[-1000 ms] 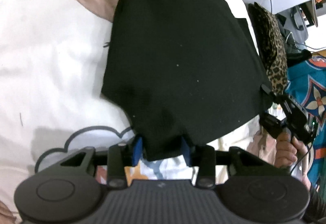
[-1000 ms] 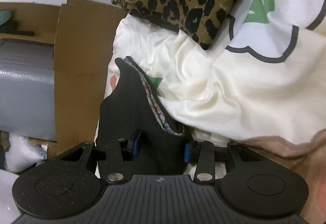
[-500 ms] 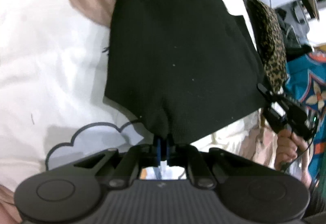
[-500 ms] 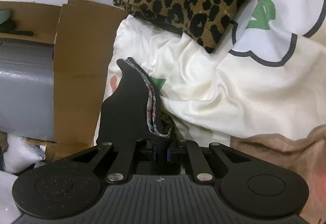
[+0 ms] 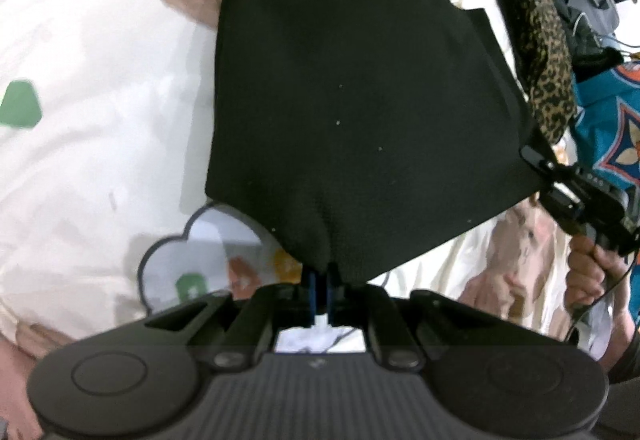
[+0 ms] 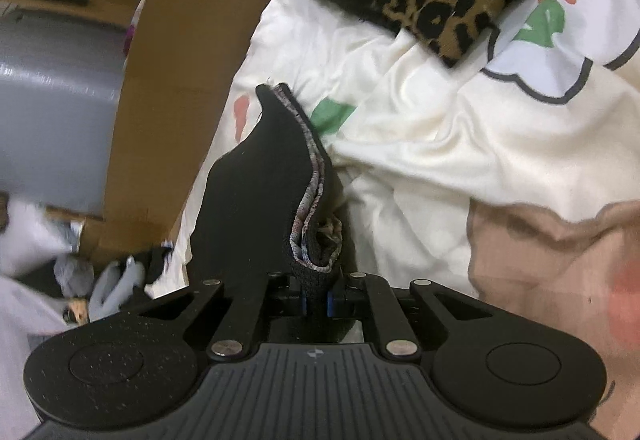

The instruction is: Fold clothes

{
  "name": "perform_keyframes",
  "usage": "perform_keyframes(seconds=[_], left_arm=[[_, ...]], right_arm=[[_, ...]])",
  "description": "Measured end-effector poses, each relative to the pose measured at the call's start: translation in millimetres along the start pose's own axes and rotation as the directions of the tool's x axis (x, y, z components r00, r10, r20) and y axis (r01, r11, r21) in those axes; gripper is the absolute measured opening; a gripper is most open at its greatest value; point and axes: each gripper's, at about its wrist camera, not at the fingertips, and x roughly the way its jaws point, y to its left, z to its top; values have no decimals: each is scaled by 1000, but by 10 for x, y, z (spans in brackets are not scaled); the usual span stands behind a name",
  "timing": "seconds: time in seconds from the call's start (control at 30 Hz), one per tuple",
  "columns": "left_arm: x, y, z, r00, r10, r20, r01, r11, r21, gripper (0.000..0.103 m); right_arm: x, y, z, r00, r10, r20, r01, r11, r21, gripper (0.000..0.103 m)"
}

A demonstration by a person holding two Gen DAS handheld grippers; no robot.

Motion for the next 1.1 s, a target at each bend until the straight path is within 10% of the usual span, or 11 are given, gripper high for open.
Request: perform_keyframes(seconds=[1.1], left_arm=[[171, -605, -675, 999, -44, -26, 37, 974, -225, 5]], right_arm=[[-281, 167, 229, 997, -18, 74, 23, 997, -68, 6]])
